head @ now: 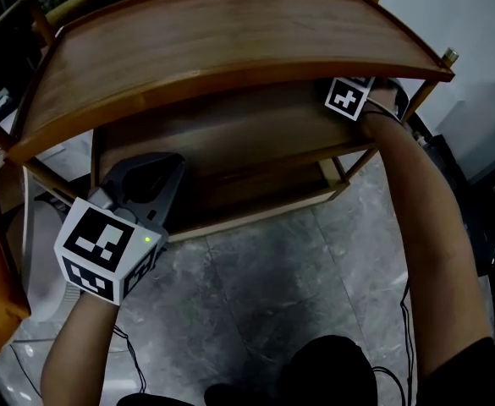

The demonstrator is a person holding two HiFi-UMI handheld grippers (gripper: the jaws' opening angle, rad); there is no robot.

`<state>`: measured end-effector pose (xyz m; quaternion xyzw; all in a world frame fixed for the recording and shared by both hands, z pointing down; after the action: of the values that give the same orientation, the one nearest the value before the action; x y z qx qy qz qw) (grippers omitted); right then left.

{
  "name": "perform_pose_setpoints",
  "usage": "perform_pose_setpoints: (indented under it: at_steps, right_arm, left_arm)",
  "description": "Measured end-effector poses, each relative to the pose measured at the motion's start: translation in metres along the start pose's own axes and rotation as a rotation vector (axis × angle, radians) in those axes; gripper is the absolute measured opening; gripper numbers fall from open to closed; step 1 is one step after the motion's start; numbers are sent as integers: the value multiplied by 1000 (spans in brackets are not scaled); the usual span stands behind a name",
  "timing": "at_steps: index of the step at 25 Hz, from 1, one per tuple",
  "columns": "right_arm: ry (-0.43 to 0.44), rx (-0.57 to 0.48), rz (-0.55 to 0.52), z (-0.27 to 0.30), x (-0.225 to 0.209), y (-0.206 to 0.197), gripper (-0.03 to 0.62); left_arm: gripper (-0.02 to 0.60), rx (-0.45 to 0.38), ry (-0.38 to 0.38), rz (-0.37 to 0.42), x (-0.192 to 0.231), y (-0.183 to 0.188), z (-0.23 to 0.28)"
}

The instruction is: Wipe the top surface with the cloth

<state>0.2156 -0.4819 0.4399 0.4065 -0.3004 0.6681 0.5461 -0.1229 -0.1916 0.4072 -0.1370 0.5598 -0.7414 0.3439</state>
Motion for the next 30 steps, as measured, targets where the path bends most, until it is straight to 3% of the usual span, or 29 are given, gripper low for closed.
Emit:
perform_pose_setpoints:
  at_steps: [7,15,21,24,26,30]
  right_arm:
    - [-45,-326,8,-36,19,50,55]
    - [71,-667,88,-113,65,121,55]
    - [178,-876,102,-195,91,154,55]
    - [317,-958,210,-239,103,150,55]
    - [425,-1015,357,-267,112,142,55]
    - [610,-1031,606,-320,134,115,55]
  left_arm:
    - [11,-25,37,-29,17,-5,-9]
    - [11,-33,55,-16,22,-4,-5]
    - [11,-20,76,-101,18,-18,-17]
    - [11,-52,87,-73,3,-21,-31]
    - [11,-73,90,-69,-14,-20,-46]
    - [11,-48,104,-239,-52,-21,-81]
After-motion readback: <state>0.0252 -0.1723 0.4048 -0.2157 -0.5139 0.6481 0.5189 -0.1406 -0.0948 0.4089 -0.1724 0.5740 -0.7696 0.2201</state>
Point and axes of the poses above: the fingertips, and each gripper's own axes: z forward along the fingers, x to its left, y out of its top, the point moved 8 cm from there along -z, backward along the fingers, and after that the axes turned 6 degrees about -y, right-handed, at the moved point
